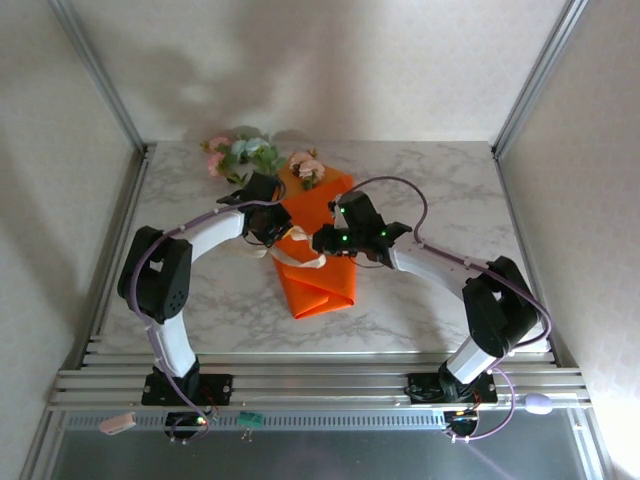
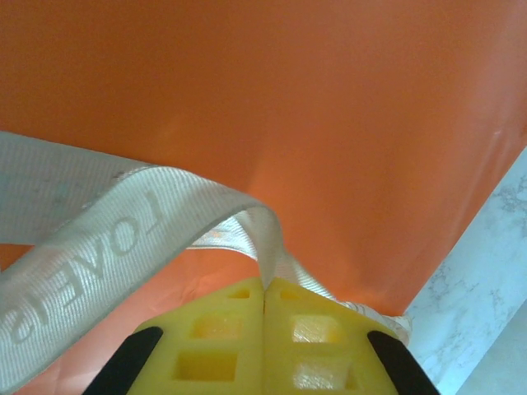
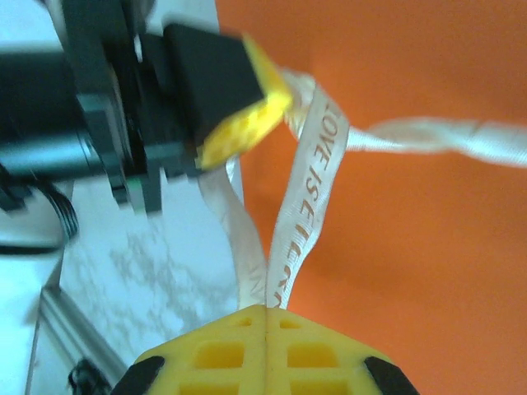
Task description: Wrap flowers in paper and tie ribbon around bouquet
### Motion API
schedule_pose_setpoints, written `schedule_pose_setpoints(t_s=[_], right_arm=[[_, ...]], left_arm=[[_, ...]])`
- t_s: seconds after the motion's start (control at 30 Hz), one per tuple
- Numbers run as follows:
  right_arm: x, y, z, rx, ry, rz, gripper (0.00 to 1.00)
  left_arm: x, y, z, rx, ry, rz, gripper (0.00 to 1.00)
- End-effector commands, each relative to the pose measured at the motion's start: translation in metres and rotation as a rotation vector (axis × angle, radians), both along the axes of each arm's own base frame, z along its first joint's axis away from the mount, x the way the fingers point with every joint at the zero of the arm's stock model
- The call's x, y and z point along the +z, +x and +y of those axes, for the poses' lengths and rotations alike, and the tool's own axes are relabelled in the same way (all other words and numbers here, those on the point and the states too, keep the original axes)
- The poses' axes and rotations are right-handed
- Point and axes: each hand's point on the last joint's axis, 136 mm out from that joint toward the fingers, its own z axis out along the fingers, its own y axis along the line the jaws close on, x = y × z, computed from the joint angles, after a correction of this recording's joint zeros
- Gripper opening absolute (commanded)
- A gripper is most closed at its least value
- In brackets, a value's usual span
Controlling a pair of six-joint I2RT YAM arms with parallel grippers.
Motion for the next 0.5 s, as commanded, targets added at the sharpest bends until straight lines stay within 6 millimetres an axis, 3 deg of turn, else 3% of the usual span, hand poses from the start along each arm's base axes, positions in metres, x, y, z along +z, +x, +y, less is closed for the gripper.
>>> schedule_pose_setpoints(t_s=[0.0, 0.1, 0.2, 0.37, 0.47], right_arm=[[-0.005, -0.033, 0.023, 0.11, 0.068, 0.07, 0.0], [-0.021, -0.053, 0.032, 0.155, 0.041, 0.125, 0.0], [-0.042, -0.056, 0.03, 0.146, -0.021, 0.175, 0.0], [-0.056, -0.018, 0.029, 0.037, -0.02, 0.179, 0.0], [-0.057, 0.007, 0.039, -0.015, -0.009, 0.172, 0.0]], left_arm=[[0.011, 0.011, -0.006, -0.004, -0.03, -0.031, 0.0], [0.01, 0.011, -0.006, -0.002, -0.033, -0.03, 0.0], [0.016, 0.012, -0.007, 0.0, -0.046, -0.045, 0.0], [0.038, 0.007, -0.012, -0.009, -0.088, -0.066, 0.0], [0.049, -0.001, -0.018, -0.035, -0.118, -0.07, 0.0]])
